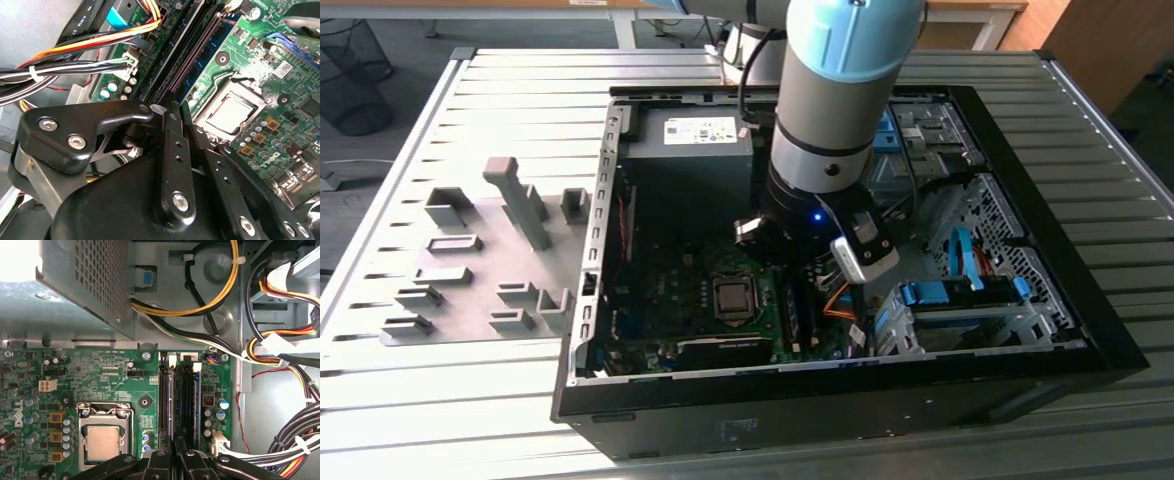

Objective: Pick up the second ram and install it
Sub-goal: 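Insert the second ram into the second slot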

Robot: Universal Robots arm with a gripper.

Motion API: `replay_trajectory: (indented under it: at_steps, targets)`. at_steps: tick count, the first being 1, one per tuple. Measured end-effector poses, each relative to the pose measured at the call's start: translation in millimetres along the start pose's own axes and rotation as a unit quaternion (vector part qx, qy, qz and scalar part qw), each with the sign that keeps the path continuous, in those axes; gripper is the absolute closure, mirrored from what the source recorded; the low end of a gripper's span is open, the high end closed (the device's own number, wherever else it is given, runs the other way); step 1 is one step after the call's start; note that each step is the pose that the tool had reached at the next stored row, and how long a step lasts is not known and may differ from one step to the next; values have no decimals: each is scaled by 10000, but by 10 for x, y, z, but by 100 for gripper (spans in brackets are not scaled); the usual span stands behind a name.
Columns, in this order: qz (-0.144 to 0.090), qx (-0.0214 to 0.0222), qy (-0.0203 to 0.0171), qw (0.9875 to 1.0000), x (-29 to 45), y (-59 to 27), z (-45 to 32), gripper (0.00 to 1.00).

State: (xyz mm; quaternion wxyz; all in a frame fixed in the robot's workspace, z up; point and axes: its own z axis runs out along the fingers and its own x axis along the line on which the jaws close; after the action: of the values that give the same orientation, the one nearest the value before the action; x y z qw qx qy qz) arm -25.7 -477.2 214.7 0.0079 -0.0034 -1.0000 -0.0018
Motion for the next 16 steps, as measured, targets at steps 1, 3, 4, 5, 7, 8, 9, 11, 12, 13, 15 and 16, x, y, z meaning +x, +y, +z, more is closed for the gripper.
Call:
replay_trajectory:
  at_steps: [1, 3, 4, 5, 7, 8, 9, 11, 12, 13, 15, 16]
  targets:
    - [9, 0, 0, 10000, -2, 0, 3, 86]
    - [15, 0, 0, 10000, -2, 0, 8, 86]
    - [15, -1, 0, 10000, -2, 0, 12, 86]
    - [16, -1, 0, 10000, -3, 0, 16, 86]
    - [20, -2, 0, 10000, -5, 0, 19, 86]
    - [21, -4, 0, 10000, -5, 0, 20, 86]
    - [22, -6, 0, 10000, -5, 0, 20, 86]
    - [22, -7, -1, 10000, -5, 1, 15, 86]
    - [24, -8, -1, 10000, -5, 1, 13, 86]
    - [27, -8, -1, 10000, -5, 0, 11, 86]
    - [37, -7, 0, 10000, -5, 0, 9, 86]
    - [42, -7, 0, 10000, -5, 0, 9, 86]
